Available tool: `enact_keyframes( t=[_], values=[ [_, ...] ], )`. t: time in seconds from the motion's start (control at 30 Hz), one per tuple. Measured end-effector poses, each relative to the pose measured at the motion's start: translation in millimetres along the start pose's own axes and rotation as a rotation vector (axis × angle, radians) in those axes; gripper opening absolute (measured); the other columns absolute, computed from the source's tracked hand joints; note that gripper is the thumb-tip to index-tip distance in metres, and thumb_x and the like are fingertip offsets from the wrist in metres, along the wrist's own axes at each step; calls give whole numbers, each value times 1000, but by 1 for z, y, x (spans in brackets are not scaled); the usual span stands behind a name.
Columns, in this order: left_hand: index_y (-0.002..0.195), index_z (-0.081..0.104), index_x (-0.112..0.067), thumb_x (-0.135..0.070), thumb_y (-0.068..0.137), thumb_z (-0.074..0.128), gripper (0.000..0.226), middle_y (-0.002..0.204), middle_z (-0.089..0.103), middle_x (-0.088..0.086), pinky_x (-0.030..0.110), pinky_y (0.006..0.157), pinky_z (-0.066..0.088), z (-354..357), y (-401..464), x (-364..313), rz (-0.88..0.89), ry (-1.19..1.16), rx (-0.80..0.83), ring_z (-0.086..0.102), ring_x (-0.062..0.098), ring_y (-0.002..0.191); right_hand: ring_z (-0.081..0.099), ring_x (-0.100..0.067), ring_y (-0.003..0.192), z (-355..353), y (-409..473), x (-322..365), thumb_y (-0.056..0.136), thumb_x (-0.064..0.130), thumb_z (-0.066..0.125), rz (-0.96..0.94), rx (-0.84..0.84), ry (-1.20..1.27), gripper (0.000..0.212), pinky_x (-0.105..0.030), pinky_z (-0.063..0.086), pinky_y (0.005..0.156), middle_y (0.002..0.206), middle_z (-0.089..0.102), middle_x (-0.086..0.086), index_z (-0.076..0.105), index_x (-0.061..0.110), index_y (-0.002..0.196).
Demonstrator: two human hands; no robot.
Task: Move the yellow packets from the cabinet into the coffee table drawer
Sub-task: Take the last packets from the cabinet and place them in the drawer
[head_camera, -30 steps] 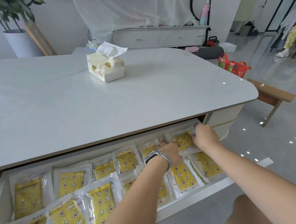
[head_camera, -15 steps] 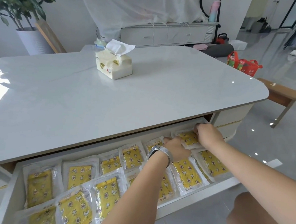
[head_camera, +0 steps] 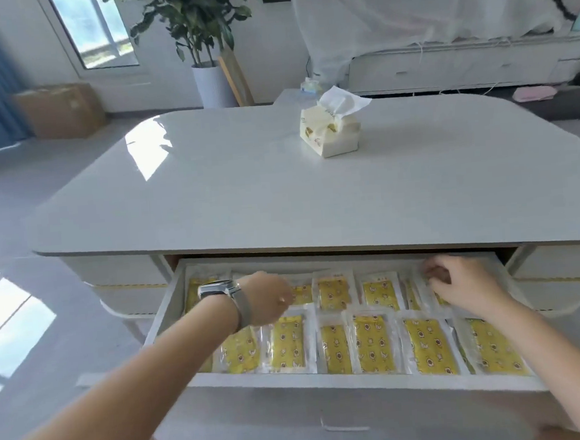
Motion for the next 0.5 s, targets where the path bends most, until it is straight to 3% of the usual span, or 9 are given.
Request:
enact_keyframes(
  t=[0.1,0.17,0.23,0.3,0.4,0.5],
  values=[
    [123,62,-14,-8,95,41,35,125,64,3,33,90,55,17,-2,80,-266,140,10,63,20,108,58,1,89,18,-2,29,91,12,62,-79,172,27,26,-19,51,81,103,65,14,62,30,109],
    [143,42,-16,-7,96,42,48,149,42,-1,37,105,44,33,2,106,-291,110,-12,46,20,131,58,-1,100,38,-5,48,93,16,60,-138,270,13,29,-24,49,96,116,63,13,61,30,119],
    [155,16,-24,-4,98,37,64,162,7,-7,42,121,19,48,8,113,-206,80,12,9,15,150,51,-1,114,53,-8,63,96,19,55,-219,317,-26,34,-25,40,107,130,56,15,57,32,128],
    [154,-1,-32,0,97,36,75,161,-14,-13,41,123,7,58,13,114,-116,119,19,-14,10,148,39,-5,132,57,-9,69,99,23,50,-287,316,-112,38,-28,26,114,140,46,17,50,34,135],
    [151,-8,-44,0,97,38,83,153,-26,-19,37,122,-4,54,22,102,8,214,-50,-26,6,140,28,-7,141,56,-11,62,100,33,48,-301,345,-171,44,-30,18,118,150,38,15,41,35,143],
    [149,-4,-50,-1,99,37,81,155,-22,-19,36,121,-6,48,33,82,99,293,-68,-24,9,143,30,-9,142,58,-14,54,95,39,57,-248,439,-135,55,-36,22,119,154,34,14,36,39,145]
  ],
)
Point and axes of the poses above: each hand's wrist, its own y-axis towards the middle knuckle, its own z-axis out of the palm, x = y × z, the point moved 4 cm from there along y, towards the middle knuckle
